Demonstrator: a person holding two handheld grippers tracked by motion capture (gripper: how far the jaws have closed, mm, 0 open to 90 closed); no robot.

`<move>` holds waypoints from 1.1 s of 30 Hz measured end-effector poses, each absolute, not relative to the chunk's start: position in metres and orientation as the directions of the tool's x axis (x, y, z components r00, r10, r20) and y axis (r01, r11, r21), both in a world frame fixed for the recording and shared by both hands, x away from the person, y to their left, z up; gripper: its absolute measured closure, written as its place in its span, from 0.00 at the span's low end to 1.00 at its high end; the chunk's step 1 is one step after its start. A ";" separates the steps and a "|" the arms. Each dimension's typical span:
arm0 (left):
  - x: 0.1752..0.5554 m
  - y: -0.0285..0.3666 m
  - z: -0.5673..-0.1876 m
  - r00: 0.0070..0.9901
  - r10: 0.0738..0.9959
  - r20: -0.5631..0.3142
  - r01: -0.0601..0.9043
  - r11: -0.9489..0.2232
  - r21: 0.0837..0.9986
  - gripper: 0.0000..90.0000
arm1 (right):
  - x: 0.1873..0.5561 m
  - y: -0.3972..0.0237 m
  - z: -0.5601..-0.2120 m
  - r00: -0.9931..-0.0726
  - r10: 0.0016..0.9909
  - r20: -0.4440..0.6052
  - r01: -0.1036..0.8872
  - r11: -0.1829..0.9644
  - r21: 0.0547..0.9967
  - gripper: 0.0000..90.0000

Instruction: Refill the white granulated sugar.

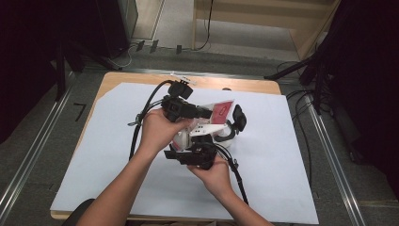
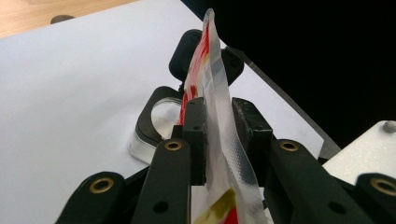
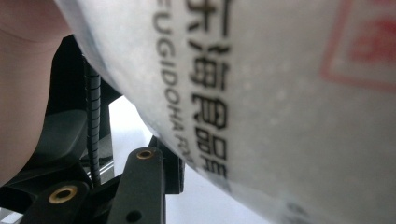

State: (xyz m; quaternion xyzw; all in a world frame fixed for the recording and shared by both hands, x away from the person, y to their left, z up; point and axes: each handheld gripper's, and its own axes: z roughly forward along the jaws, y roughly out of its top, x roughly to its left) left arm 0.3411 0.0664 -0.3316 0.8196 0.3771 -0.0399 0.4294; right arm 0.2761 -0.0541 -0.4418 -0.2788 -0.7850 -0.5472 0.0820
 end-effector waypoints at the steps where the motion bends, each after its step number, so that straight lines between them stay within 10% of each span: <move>1: 0.341 0.066 -0.332 0.712 0.584 -0.389 0.652 -0.347 0.674 0.85 | 0.276 -0.054 -0.442 -0.831 0.348 0.434 0.527 0.246 0.813 0.70; 33: 0.340 0.064 -0.335 0.722 0.568 -0.396 0.640 -0.330 0.694 0.85 | 0.274 -0.058 -0.441 -0.827 0.369 0.424 0.528 0.252 0.811 0.70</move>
